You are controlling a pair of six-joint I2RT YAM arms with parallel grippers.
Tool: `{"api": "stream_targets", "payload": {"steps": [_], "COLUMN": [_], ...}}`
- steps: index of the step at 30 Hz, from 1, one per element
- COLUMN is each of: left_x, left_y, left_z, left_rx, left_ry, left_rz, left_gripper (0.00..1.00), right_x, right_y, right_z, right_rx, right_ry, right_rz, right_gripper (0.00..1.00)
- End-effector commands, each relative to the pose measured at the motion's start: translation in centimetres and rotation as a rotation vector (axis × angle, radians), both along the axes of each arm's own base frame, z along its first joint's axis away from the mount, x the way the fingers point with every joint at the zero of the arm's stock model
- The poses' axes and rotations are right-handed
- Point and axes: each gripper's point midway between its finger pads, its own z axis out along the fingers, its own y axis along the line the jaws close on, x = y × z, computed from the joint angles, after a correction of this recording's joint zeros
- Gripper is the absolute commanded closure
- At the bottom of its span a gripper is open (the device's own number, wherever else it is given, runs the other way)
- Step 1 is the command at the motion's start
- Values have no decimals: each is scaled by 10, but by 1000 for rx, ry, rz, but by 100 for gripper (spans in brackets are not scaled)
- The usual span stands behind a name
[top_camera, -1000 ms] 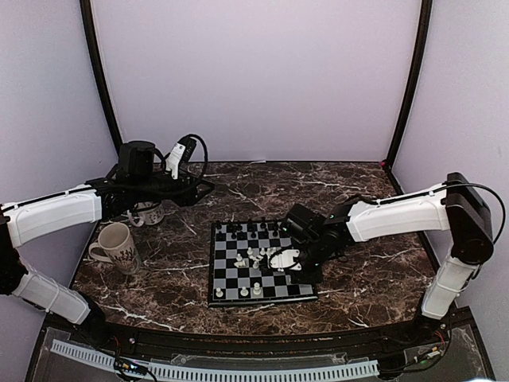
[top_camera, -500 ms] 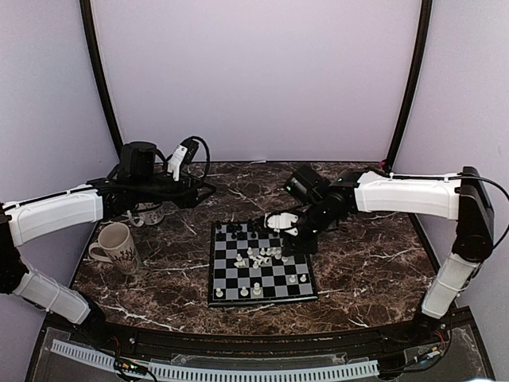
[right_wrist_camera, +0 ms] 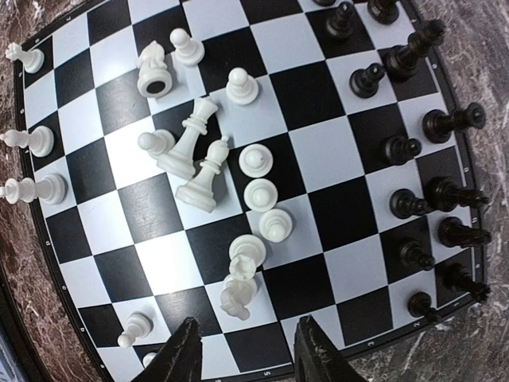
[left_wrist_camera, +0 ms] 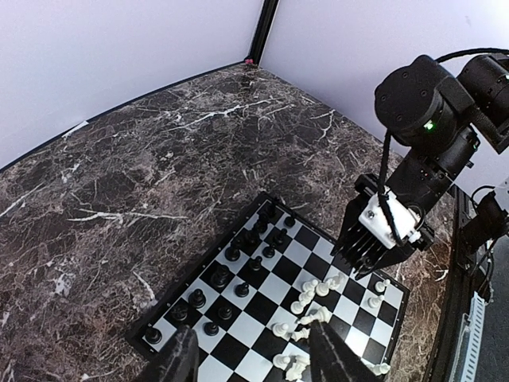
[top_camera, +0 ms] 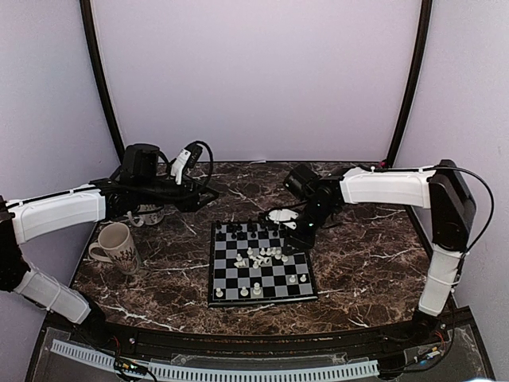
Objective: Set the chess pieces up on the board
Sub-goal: Pick up the knight from the chessboard.
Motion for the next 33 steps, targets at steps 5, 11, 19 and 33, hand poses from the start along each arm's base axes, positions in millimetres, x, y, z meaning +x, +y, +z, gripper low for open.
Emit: {"api": "stream_targets", "payload": {"steps": [5, 11, 19, 33], "left_x": [-5, -5, -5, -4], "left_y": [-4, -5, -6, -6], "left_z": [8, 8, 6, 2], "left_rx": [-10, -12, -10, 4], "left_ry": [-1, 2, 8, 13], "left_rz": [-28, -32, -35, -38], "left_gripper": [51, 52, 52, 52], "right_x": [-6, -5, -2, -17], "right_y": [7, 8, 9, -6], "right_z": [-8, -17, -21, 15], "right_rx": [-1, -12, -22, -10], "right_ry": [72, 87, 89, 79], "right_rz": [4, -2, -10, 0], "right_gripper": [60, 61, 81, 97]}}
